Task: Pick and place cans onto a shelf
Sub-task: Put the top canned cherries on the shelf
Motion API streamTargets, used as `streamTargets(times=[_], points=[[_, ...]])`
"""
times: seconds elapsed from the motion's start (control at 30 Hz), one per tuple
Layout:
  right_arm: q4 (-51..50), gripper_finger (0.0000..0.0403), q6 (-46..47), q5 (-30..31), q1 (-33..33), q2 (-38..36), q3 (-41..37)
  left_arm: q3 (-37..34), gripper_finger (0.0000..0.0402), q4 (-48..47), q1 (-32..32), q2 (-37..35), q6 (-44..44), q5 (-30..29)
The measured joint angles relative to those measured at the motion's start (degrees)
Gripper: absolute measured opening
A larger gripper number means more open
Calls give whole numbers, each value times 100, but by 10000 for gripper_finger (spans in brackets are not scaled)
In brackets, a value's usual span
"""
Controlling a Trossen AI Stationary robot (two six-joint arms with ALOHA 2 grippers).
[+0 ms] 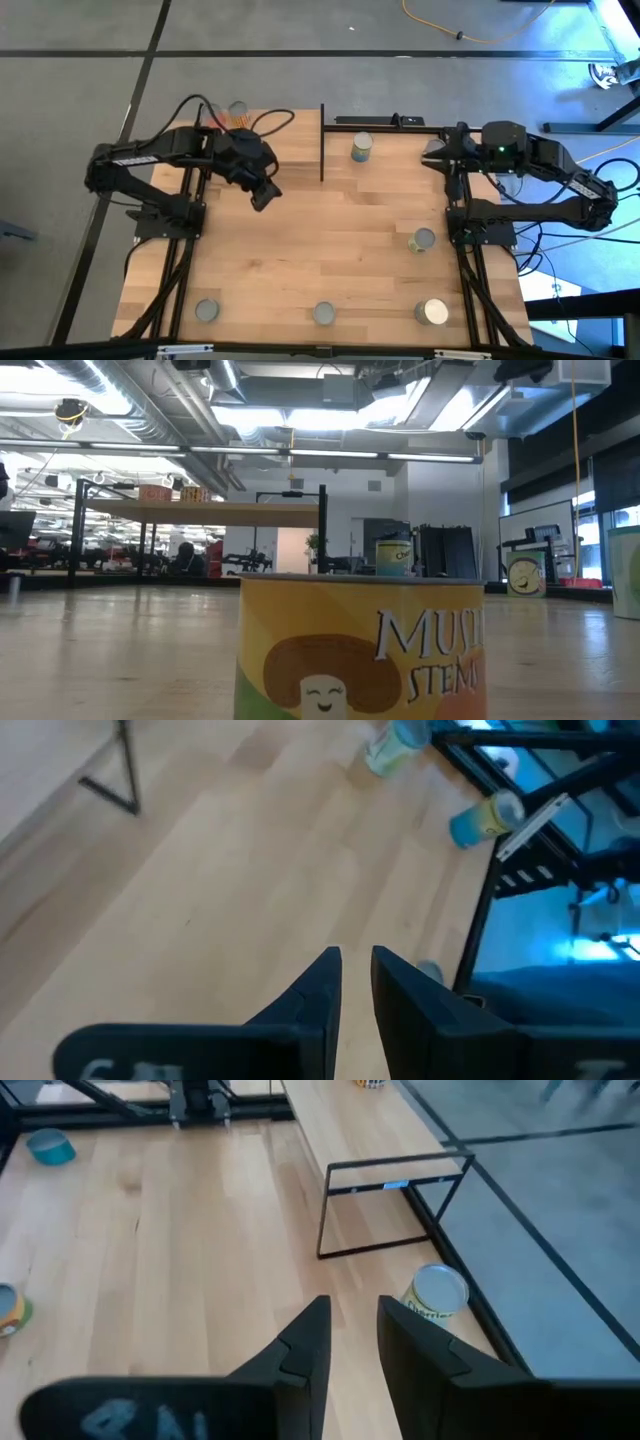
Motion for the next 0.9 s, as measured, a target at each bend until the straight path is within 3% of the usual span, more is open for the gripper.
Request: streamTargets(times=[0.2,0.37,0.53,0.7,0.9], points=[[248,87,170,-66,2,499,47,-4,49,-55,-133,-9,76,-307],[252,87,307,-89,0,1326,554,-4,49,-61,-124,-225,437,-507],[260,87,308,-90,0,2497,1496,-4,49,-82,-85,-381,823,-532],[-394,87,510,-159,-178,3736,2665,-2,49,-324,49,-637,879,-803],[-1402,87,1239,-213,-714,5054,3880,-2,49,-884,287,-1049,1055,-1818]])
